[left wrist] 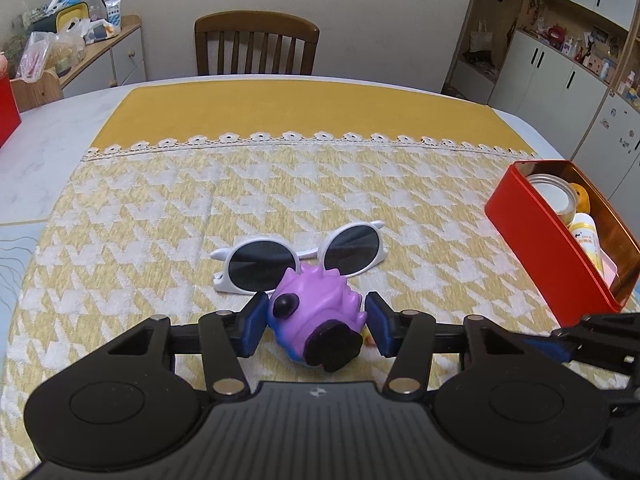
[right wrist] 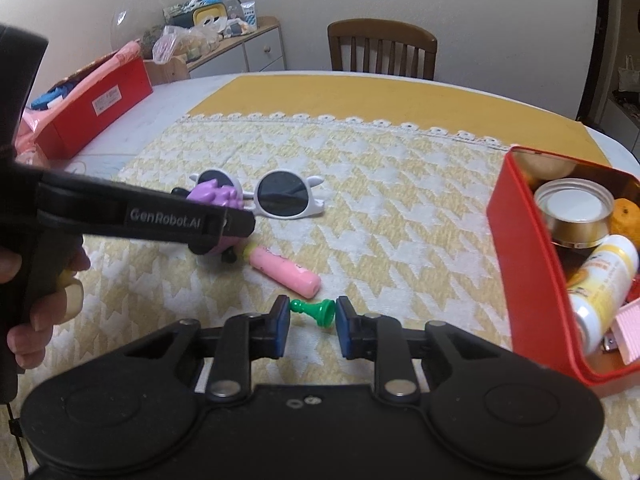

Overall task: Organize rigid objects
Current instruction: 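Grasp the purple toy with the left tool while the right tool grasps the green pawn, then carry the purple toy and green pawn over the red tin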

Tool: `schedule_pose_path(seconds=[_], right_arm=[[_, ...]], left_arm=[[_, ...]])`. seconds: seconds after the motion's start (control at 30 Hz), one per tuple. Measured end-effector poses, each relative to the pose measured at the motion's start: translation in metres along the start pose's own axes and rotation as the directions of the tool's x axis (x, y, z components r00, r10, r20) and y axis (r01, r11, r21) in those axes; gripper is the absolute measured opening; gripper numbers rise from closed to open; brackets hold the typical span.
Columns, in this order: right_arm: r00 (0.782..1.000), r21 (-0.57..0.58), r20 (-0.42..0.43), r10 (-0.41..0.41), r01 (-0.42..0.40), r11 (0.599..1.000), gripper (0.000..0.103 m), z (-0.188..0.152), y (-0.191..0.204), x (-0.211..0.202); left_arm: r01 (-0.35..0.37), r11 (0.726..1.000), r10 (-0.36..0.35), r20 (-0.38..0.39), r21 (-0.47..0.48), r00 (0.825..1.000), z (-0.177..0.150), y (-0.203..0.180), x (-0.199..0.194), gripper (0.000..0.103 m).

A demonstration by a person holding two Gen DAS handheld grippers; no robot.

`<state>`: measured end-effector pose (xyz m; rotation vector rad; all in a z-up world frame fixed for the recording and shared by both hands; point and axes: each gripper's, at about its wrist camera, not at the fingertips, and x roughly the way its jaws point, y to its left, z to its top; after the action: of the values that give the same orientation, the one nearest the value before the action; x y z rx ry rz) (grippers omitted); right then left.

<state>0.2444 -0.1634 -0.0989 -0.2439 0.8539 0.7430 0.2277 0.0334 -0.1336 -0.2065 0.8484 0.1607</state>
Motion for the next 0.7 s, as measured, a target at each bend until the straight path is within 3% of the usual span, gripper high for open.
schedule_pose_path(seconds=[0.37, 0.7], right_arm=[[0.998, 0.047, 0.061, 0.017, -0.020, 0.999, 0.024, 0.007, -0.014, -0.049], [0.994, 0.084, 0.110, 0.002, -0.011, 0.996, 0.024, 0.013, -0.048, -0.090]], left_arm=[[0.002, 1.000, -0.002, 0.023, 0.005, 1.000, 0.003, -0.016, -0.040, 0.052], [0.039, 0.999, -0.040, 0.045, 0.023, 0.998, 0.017, -0.053, -0.069, 0.052]])
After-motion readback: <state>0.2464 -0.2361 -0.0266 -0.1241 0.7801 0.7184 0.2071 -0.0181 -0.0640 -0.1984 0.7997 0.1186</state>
